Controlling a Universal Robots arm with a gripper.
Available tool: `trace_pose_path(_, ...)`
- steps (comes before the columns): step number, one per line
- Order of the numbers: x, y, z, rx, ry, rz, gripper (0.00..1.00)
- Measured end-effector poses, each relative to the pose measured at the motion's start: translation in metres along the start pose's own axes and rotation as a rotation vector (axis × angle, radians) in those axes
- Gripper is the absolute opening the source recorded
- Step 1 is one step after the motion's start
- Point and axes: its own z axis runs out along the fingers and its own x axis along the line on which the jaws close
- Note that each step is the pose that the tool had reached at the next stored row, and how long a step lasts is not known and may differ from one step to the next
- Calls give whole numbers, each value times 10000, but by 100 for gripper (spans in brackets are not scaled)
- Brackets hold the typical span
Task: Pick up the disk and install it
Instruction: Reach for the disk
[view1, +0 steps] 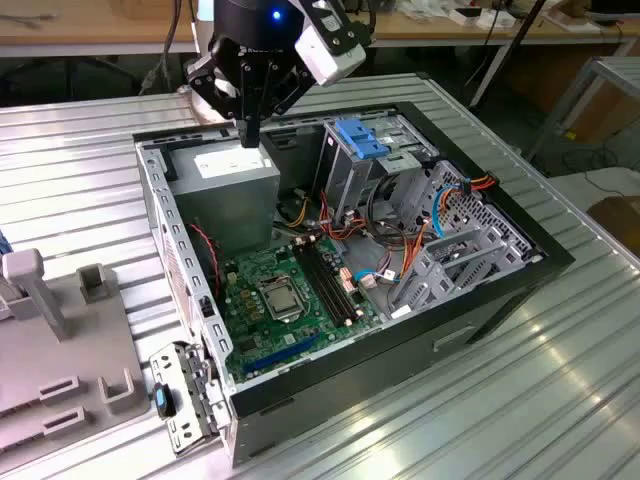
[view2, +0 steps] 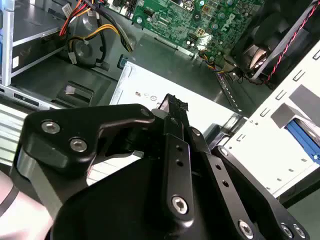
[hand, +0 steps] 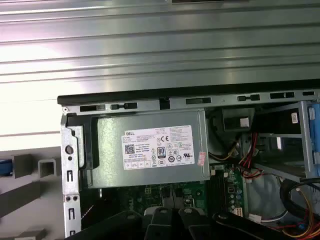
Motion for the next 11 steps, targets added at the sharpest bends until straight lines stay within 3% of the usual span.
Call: trace_pose_path(11, 122, -9, -3, -1, -1, 1, 11)
